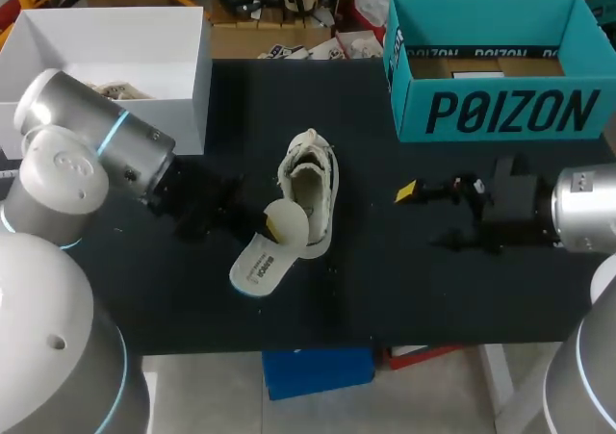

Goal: Take the shoe out of the shoebox, open the shoe tongue, remove and reinsert the insole, then place the shoe into the shoebox

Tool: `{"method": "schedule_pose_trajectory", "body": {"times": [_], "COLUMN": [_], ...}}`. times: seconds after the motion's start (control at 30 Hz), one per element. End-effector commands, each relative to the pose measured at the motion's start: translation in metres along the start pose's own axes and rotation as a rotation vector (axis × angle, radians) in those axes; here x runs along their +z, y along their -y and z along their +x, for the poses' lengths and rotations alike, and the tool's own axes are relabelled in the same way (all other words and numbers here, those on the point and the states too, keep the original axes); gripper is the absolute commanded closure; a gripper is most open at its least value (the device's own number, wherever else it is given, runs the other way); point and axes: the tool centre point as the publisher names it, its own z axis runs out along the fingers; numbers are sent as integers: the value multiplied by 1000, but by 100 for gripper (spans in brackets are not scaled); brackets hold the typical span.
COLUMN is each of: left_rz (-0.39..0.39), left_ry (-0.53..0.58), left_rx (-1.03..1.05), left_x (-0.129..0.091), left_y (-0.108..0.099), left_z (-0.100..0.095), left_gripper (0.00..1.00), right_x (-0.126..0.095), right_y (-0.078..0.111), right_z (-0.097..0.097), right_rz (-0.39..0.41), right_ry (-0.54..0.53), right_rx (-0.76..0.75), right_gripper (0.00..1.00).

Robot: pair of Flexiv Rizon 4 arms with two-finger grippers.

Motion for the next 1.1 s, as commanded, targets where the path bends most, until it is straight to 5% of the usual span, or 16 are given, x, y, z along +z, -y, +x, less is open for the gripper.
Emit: {"method": "schedule_pose_trajectory", "body": {"times": [0.03,1.1], "left_rz": [28,-22], "left_ry": [-8,-29], "left_rx": [-2,-11], "left_x": [13,32], "left_y": [-18,-83], "left_z": [-3,-14], "left_gripper": [100,100], "right_x": [0,0], "right_y": [0,0], "right_z": [1,1], "right_rz": [0,0], "right_ry": [2,2], "right_rx": [1,1], "right_gripper": [0,0]}}
